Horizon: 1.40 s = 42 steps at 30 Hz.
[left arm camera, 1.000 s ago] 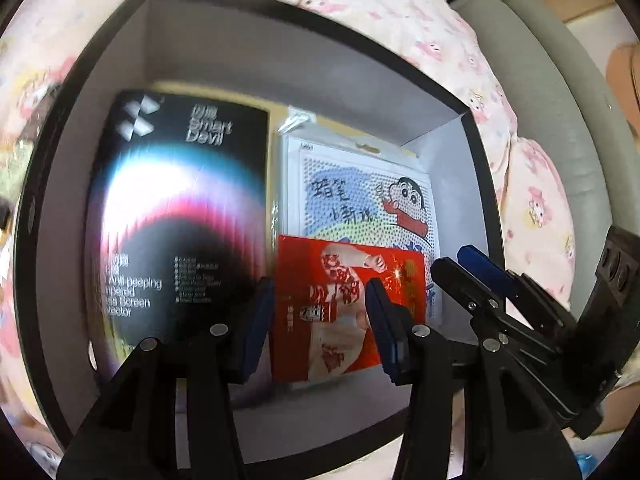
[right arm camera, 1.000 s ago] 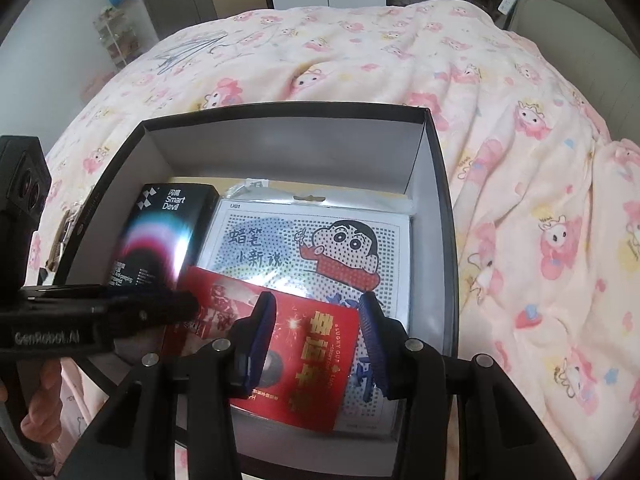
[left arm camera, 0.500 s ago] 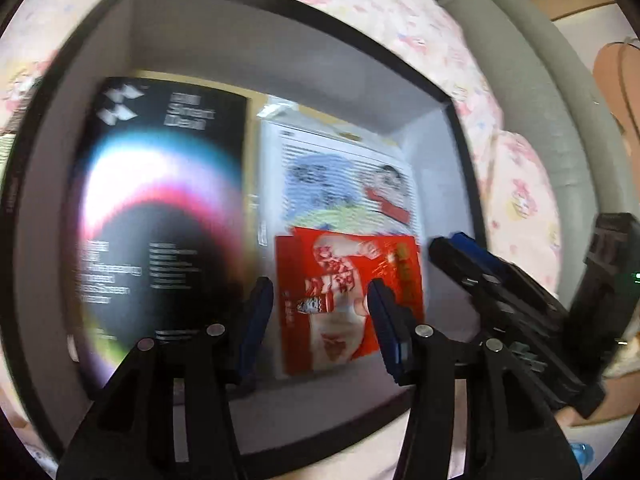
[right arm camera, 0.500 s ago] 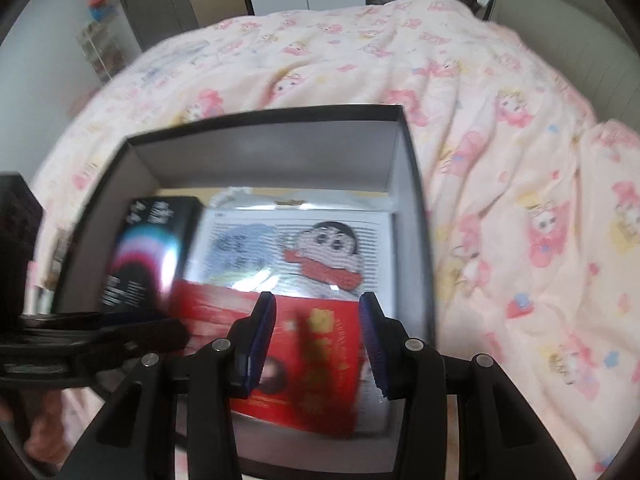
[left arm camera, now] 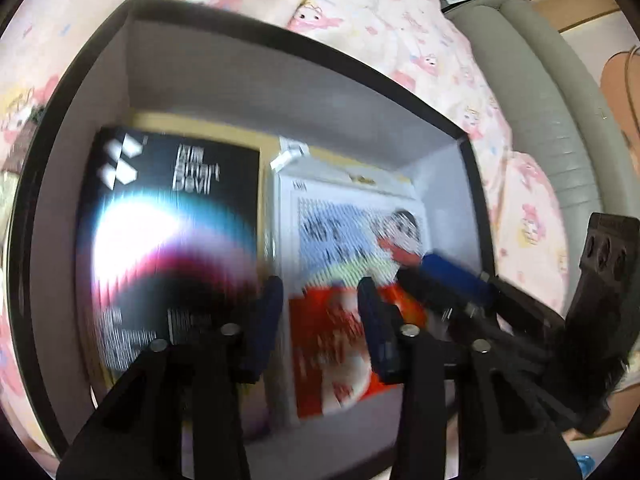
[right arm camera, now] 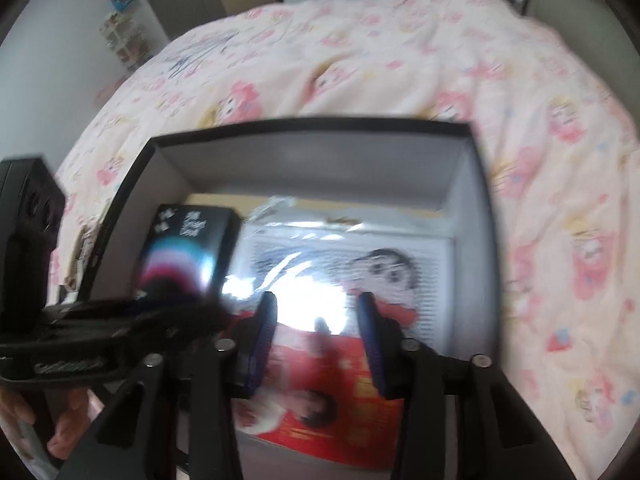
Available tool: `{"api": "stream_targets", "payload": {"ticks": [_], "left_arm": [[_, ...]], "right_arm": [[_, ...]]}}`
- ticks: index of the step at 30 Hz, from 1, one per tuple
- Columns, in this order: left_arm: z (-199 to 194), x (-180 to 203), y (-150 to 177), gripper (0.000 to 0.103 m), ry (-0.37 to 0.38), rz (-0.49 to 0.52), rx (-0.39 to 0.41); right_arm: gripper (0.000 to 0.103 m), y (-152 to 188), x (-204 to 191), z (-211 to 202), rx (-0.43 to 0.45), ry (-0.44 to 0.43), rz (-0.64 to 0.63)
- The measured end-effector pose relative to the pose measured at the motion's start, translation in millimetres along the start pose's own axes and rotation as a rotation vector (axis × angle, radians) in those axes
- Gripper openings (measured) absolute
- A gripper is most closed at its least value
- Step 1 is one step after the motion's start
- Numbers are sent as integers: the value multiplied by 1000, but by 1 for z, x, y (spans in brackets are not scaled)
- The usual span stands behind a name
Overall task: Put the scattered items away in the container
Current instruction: 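Lower the red envelopes into the grey box in front of the bead kit, then open both tools and withdraw them from the grey box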
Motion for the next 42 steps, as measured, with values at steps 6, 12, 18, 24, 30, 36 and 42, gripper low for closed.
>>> {"api": "stream_targets", "payload": {"ticks": [6,12,18,24,30,36,42], "left_arm": [[16,3,-1,23,-37,44,-49],[21,4,18,22,36,14,-155],[0,-7,18,22,54,-18,-63],[12,-17,36,24,7,-26,-133],[24,-5,41,24,80,-31,-178],[11,-27,31,28,54,-81,-109],[25,-20,41,31,110,-51,-164]], "right_arm": [[22,12,15,29,-105,10,59],[22,25,21,25,-146,-47,102],[22,38,22,3,-101,-77,115],[22,37,20,-26,11,13,67],[22,41,26,-22,-9,25,92],[22,38,27,-22,-14,8,98],[22,37,20,-19,-19,9,81]]}}
Point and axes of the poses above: each gripper's, at about its wrist camera, not at the fingertips, and z roughly the way its jaws point, x to its right, y to its underside, the point moved 10 cm from there along z, roughly the way its jaws point, and after that the axes turned 2 degrees about -x, right-handed, at the moved point
